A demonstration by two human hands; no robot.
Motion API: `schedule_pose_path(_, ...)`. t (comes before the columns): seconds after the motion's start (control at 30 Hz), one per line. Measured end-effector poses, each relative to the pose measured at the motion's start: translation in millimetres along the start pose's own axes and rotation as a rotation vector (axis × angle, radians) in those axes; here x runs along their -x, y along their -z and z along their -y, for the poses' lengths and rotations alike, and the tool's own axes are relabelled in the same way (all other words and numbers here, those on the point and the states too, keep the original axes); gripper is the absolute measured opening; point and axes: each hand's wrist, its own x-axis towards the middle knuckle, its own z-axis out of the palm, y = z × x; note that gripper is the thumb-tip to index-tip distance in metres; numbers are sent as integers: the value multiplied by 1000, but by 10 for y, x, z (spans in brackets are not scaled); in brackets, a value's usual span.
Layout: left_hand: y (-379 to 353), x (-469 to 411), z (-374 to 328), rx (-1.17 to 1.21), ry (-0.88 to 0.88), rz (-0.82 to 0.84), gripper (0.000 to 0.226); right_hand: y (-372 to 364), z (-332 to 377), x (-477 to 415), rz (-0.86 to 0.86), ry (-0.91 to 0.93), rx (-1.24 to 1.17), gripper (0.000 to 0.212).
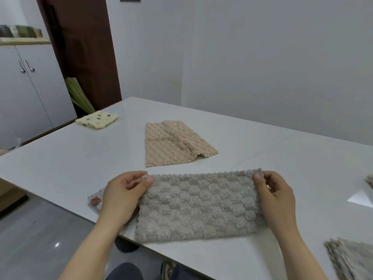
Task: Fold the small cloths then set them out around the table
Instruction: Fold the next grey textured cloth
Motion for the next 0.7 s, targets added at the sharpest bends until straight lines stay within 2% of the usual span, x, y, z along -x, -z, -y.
schedule_pose_path(0.1, 15, -19, 20, -122, 7, 39, 27, -3, 30, 2, -13, 24, 2, 14)
schedule_pose_path(0.2, 3, 20, -13, -213, -77, 49, 30, -6, 68, 18, -14, 50, 7, 14)
schedule_pose_path(0.3, 5, 54, -60, -150, -106, 19, 33, 1, 113, 31, -39, 72, 12, 14)
schedule_pose_path(0.53, -4, 139, -208, 0, -187, 69, 44, 84, 236, 42, -95, 89, -6, 13)
schedule_pose_path(0.7, -88, 272, -401, 86, -250, 78, 37, 100, 462, 98, -120, 127, -84, 11)
